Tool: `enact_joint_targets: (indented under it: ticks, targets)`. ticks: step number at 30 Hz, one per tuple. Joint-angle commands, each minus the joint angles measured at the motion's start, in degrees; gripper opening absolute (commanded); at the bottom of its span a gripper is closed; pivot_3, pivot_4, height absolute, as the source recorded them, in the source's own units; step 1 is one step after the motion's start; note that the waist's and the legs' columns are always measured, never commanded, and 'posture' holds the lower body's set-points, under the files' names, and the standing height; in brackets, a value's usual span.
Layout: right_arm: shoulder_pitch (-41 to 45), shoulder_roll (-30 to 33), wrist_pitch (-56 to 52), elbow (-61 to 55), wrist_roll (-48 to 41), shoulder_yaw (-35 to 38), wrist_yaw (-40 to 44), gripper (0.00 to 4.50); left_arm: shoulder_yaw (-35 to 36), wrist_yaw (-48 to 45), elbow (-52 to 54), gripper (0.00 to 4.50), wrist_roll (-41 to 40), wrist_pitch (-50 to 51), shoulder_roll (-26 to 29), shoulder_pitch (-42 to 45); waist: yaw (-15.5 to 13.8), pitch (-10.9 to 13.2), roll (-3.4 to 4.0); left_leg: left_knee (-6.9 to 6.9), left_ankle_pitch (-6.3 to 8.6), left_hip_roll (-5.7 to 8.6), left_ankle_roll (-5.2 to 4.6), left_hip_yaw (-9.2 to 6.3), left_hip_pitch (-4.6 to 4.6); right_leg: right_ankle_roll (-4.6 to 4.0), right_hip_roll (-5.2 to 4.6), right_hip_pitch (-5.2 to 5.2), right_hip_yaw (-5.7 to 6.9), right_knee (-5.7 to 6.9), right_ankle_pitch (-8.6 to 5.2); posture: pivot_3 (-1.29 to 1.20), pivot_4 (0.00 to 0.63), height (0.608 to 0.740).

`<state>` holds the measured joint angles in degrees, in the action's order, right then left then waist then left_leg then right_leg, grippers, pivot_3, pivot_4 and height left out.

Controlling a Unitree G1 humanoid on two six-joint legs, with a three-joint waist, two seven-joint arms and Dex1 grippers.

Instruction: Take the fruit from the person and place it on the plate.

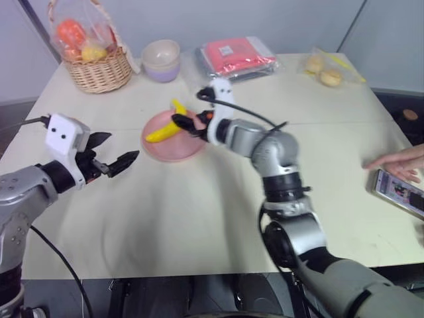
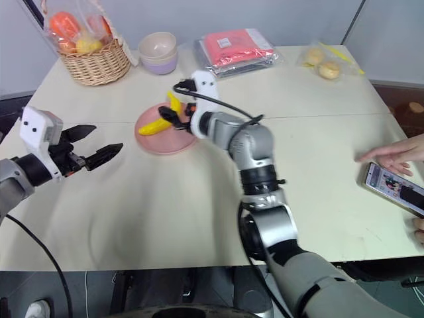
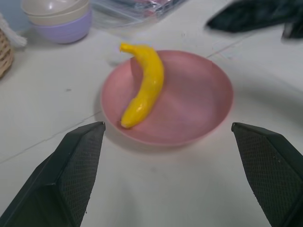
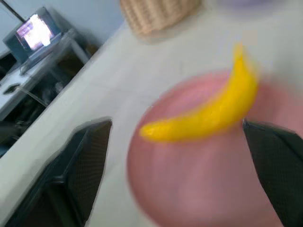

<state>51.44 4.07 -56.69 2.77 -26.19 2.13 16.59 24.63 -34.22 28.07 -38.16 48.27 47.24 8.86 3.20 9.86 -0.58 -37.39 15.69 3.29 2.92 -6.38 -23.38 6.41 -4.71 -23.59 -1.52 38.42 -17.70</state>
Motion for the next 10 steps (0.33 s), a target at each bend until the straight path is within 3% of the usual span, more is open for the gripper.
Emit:
enact_joint_targets:
  ticks: [1, 6, 10]
  targets:
    - [-4.6, 10.7, 0.1, -13.3, -1.1, -1.7, 7.9, 4.47, -0.5, -1.1, -0.1, 4.5, -0.1, -1.1, 1.1, 1.4, -0.4, 0.0, 0.0, 0.01, 0.0, 0.01, -0.01, 0.0, 0.0, 0.0, -0.01, 0.0, 0.0, -0.02, 0.0, 0.0, 0.15, 0.74]
    - [-13.8, 27.7, 4.8, -22.8, -0.6, 0.3, 17.9, 4.47, -2.8, -1.9, -1.6, 4.5, 0.6, -2.0, 0.9, 3.3, -0.7, 0.0, 0.01, 0.05, 0.14, -0.07, -0.26, 0.07, 0.02, 0.0, 0.06, -0.03, -0.01, -0.01, 0.0, 0.0, 0.15, 0.74]
    - [-25.4, 38.8, 9.6, -30.9, -4.6, 7.0, 28.7, 4.47, -4.6, -3.2, -2.7, 4.5, 1.3, -3.1, 0.8, 4.3, -0.8, 0.0, 0.0, 0.07, 0.18, -0.07, -0.33, 0.07, 0.03, 0.0, 0.04, 0.04, 0.0, -0.1, 0.0, 0.0, 0.15, 0.74]
